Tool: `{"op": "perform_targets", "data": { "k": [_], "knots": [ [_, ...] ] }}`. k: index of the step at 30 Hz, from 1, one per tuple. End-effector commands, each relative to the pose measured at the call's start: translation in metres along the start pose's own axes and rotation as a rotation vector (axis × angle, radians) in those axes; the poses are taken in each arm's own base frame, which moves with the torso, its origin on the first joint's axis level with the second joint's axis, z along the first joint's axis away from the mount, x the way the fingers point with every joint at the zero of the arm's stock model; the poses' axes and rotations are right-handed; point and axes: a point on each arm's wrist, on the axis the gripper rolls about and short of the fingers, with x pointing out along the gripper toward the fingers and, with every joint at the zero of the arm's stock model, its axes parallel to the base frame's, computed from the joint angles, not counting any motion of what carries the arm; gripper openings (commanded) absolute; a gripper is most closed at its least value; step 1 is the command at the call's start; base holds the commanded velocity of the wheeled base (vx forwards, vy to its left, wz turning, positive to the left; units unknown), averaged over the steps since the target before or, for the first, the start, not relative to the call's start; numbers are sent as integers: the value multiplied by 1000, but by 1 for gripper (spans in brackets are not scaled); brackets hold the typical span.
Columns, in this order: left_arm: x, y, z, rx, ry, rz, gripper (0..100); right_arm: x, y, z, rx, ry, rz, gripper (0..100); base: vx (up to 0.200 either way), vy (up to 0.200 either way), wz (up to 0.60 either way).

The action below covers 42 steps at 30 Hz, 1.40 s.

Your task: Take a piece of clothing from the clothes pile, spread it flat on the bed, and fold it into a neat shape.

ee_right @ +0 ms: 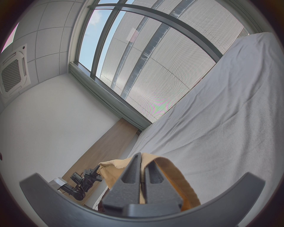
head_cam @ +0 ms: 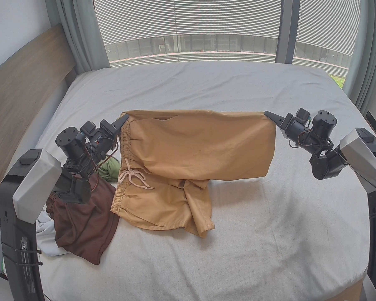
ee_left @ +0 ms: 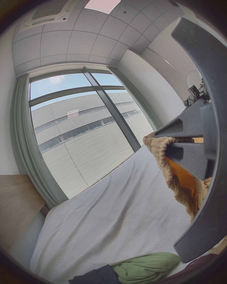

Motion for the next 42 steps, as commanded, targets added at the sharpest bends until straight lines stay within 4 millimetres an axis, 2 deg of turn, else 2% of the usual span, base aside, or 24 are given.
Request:
{"op": "perform_targets", "data": {
  "k": [1, 9, 15, 16, 19, 20, 30, 32, 42],
  "knots": [
    [6, 14, -4, -5, 1, 7, 0, 10, -18, -8, 5, 5, -2, 0, 0, 0, 0],
    [14, 13, 0, -8, 4, 8, 0, 15, -27, -9, 3, 2, -3, 0, 0, 0, 0],
    [16, 21, -3, -17, 7, 23, 0, 14, -32, -5, -2, -6, -12, 0, 0, 0, 0],
    [17, 20, -2, -18, 1, 25, 100, 13, -34, -5, -5, -10, -12, 0, 0, 0, 0],
    [20, 19, 0, -16, -9, 20, 100, 14, -37, 0, -15, -22, -10, 0, 0, 0, 0],
    [21, 19, 1, -15, -10, 18, 100, 14, -38, 2, -16, -26, -12, 100, 0, 0, 0],
    [34, 11, 4, -20, -40, 33, 100, 6, -48, 10, -21, -45, -49, 100, 0, 0, 0],
    [37, 11, 2, -31, -34, 55, 100, 2, -49, 5, -15, -34, -64, 100, 0, 0, 0],
    [40, 21, 8, -66, -38, 218, 100, -17, -19, -32, -26, 27, -53, 100, 0, 0, 0]
  ]
}}
